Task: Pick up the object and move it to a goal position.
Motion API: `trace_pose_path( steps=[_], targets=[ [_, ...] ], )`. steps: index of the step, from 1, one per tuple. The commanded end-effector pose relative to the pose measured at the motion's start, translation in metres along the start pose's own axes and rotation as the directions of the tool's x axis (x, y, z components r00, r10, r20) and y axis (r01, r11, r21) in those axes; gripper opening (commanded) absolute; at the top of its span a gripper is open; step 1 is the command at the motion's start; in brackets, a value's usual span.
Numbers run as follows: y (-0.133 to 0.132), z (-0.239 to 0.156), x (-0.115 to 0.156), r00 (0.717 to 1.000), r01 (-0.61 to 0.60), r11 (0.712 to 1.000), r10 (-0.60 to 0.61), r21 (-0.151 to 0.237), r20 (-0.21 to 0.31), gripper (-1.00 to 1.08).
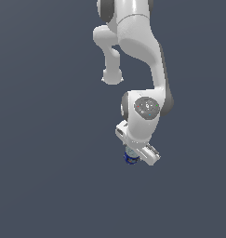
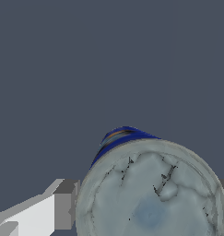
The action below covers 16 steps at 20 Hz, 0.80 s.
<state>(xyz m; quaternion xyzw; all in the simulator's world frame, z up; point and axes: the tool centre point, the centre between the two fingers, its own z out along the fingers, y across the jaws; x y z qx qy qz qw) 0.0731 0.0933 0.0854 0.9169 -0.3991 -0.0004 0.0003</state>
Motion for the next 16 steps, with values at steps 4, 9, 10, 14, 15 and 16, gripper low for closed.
trace_pose_path(
  steps=[4,9,10,14,15,16],
  targets=[
    [-0.0007,0.0126,0.0003,1.0,-0.001,1.0,0.001,0.001,-0.001,1.0],
    [-0.0013,0.0111,0.0009,1.0,-0.001,1.0,0.001,0.001,-0.001,-1.0],
    [-0.0013,0.0111,0.0009,1.0,-0.001,1.0,0.001,0.001,-0.001,-1.0],
    [-0.0013,0.0111,0.0009,1.0,-0.001,1.0,0.001,0.001,-0.001,-1.0],
    [-0.0013,0.0111,0.0009,1.0,-0.001,1.0,0.001,0.001,-0.001,-1.0],
    [-0.0013,0.0111,0.0009,1.0,-0.001,1.0,0.001,0.001,-0.001,-1.0]
  ],
)
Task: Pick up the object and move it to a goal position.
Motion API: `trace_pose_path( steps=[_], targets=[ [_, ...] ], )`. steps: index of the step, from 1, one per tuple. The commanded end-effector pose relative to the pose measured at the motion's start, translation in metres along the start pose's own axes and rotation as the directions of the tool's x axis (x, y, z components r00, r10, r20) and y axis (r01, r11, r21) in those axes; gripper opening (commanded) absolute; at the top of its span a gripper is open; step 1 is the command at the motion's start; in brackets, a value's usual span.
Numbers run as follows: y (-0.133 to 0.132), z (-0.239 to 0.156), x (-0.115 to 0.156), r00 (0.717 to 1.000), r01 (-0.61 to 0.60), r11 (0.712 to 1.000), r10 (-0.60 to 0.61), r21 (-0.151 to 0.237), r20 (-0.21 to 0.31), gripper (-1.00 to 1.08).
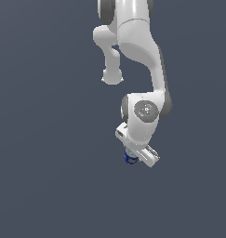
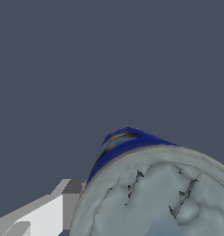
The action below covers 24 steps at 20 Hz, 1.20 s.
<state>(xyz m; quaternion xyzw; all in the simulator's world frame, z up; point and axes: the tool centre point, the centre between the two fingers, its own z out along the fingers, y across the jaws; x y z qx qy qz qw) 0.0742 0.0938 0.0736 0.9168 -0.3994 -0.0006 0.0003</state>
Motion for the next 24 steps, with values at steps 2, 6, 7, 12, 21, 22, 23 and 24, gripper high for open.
trace_pose_path(
  steps=[2,6,7,12,21,22,23,24],
  targets=[
    [0.0,0.0,0.0,1.0,0.0,1.0,0.0,0.0,0.0,-1.0],
    [0.0,-0.004,-0.001,1.0,0.0,1.0,0.0,0.0,0.0,-1.0],
    [0.001,-0.007,-0.002,1.0,0.0,1.0,0.0,0.0,0.0,-1.0],
    [0.002,-0.028,-0.006,1.0,0.0,1.0,0.0,0.0,0.0,-1.0],
    [0.009,-0.108,-0.023,1.0,0.0,1.0,0.0,0.0,0.0,-1.0],
    [0.01,-0.12,-0.025,1.0,0.0,1.0,0.0,0.0,0.0,-1.0],
    [0.011,-0.132,-0.027,1.0,-0.001,1.0,0.001,0.001,0.0,-1.0],
    [0.012,-0.144,-0.03,1.0,-0.001,1.0,0.001,0.001,0.0,-1.0]
  ],
)
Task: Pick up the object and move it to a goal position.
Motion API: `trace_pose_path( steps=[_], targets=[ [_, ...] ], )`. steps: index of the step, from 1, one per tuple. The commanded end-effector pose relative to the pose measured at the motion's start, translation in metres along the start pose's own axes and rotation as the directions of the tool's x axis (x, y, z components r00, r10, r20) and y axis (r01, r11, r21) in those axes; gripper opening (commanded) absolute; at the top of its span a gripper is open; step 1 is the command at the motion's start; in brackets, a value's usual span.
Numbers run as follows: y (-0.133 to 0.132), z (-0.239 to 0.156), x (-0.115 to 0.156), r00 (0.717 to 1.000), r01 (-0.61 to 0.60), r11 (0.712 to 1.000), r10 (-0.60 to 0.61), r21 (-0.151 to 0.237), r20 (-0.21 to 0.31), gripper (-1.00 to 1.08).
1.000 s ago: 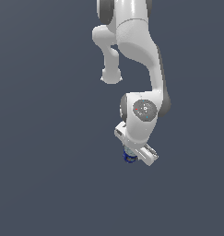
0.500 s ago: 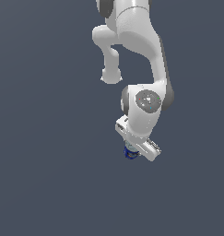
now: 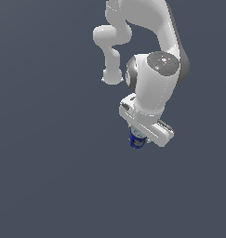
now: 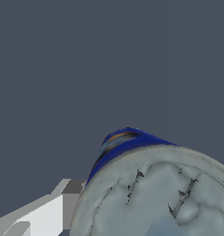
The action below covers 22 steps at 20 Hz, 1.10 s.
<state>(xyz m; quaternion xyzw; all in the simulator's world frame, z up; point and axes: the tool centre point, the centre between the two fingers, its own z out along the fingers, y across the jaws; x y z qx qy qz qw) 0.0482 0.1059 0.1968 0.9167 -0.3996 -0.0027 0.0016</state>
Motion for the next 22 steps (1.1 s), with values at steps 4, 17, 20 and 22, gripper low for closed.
trace_pose_path(
  steps=[4,17,20,22],
  targets=[
    [0.004,-0.069,-0.013,1.0,0.0,1.0,0.0,0.005,-0.003,-1.0],
    [0.011,-0.198,-0.037,1.0,-0.001,1.0,0.001,0.004,-0.004,-1.0],
    [0.011,-0.215,-0.04,1.0,0.0,1.0,0.0,0.005,-0.004,-1.0],
    [0.011,-0.223,-0.042,1.0,0.0,1.0,0.0,0.005,-0.004,-1.0]
  ],
)
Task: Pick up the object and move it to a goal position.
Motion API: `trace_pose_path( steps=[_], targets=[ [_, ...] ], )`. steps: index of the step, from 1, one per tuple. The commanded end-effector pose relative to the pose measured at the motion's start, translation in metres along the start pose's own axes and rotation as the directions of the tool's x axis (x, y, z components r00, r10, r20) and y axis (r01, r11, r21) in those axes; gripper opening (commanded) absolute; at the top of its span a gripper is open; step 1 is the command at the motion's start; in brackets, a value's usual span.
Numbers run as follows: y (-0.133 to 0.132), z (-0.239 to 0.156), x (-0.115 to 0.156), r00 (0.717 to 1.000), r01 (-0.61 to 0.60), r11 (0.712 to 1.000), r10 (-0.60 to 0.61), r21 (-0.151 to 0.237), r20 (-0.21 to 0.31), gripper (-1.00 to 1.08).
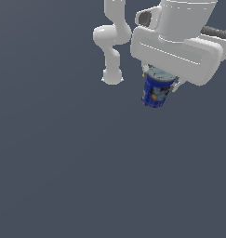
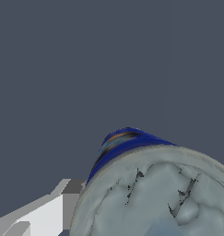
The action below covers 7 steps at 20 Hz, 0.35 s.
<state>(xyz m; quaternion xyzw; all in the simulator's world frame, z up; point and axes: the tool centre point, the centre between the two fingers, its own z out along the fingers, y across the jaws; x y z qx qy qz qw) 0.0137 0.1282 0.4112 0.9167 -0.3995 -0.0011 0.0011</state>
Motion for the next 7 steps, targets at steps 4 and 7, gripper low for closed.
trace_pose_path(
  steps=[4,7],
  targets=[
    [-0.0005,-0.0177,-0.0022,1.0,0.0,1.0,0.0,0.003,-0.001,-1.0],
    [-0.0008,-0.0193,-0.0023,1.0,0.0,1.0,0.0,0.003,-0.001,-1.0]
  ],
)
